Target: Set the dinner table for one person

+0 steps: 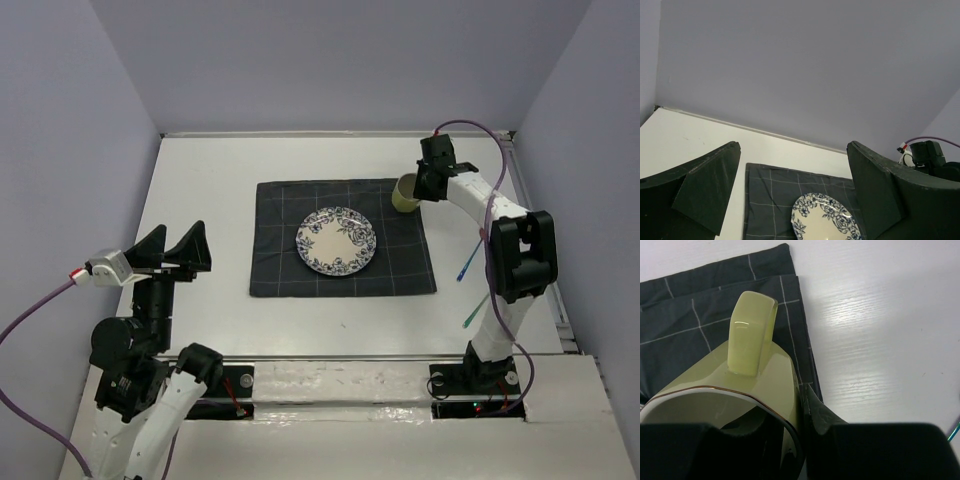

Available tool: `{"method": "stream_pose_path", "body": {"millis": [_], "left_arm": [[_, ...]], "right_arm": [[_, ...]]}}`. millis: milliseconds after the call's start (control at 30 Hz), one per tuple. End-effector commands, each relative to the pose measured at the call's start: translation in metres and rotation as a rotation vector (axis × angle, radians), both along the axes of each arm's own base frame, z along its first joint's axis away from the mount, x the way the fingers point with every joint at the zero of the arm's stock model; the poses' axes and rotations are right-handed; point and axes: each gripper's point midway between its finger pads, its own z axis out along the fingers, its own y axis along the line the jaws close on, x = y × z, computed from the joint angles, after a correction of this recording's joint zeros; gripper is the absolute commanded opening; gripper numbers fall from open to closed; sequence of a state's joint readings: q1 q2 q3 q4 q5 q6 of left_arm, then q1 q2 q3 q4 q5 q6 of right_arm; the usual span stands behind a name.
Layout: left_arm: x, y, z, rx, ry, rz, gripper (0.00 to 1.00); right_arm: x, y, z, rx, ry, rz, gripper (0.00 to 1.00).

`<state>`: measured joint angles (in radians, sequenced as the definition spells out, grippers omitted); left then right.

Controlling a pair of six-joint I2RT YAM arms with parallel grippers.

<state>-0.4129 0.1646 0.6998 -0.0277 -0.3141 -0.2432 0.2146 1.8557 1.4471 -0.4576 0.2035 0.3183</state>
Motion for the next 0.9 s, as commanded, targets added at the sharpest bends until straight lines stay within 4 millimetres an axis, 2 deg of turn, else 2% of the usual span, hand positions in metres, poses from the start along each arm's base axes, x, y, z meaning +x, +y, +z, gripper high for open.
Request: {"method": "stream_pose_path", "body": {"millis": [0,33,67,367,633,733,767,833,867], "left_arm": [[-0.007,0.004,0.014,-0.008,-0.056,0.006,0.99],[-0.007,0.003,0.013,-0.008,-0.055,0.005,0.99],[-0.006,0.003,0.013,-0.006,-0.053,0.005,0.99],[-0.005,0.003,0.014,-0.002,-0.053,0.008,0.99],[-0.004,0.005,0.014,-0.002,-0.052,0.018,0.99],[-0.004,0.005,0.014,-0.002,-0.052,0.019,0.99],[-0.004,0.004,0.014,-0.001,-0.051,0.016,0.99],[-0.004,0.004,0.014,0.0,-0.051,0.018,0.99],[-0.004,0.004,0.014,-0.002,-0.052,0.016,0.99]], "right_arm": [[0.03,0.002,0.042,0.037,-0.12,0.023,0.0],[0.032,0.002,0.037,0.036,-0.109,0.026,0.0],[0.033,-0.002,0.039,0.037,-0.114,0.02,0.0],[0.049,-0.002,0.031,0.037,-0.097,0.024,0.0],[0.055,-0.005,0.009,0.033,-0.036,0.014,0.01],[0.054,-0.004,0.008,0.037,-0.02,0.019,0.09],[0.056,-0.003,0.01,0.039,-0.024,0.019,0.18],[0.056,-0.004,0.015,0.039,-0.024,0.008,0.28],[0.058,-0.005,0.022,0.039,-0.038,0.004,0.38]]}}
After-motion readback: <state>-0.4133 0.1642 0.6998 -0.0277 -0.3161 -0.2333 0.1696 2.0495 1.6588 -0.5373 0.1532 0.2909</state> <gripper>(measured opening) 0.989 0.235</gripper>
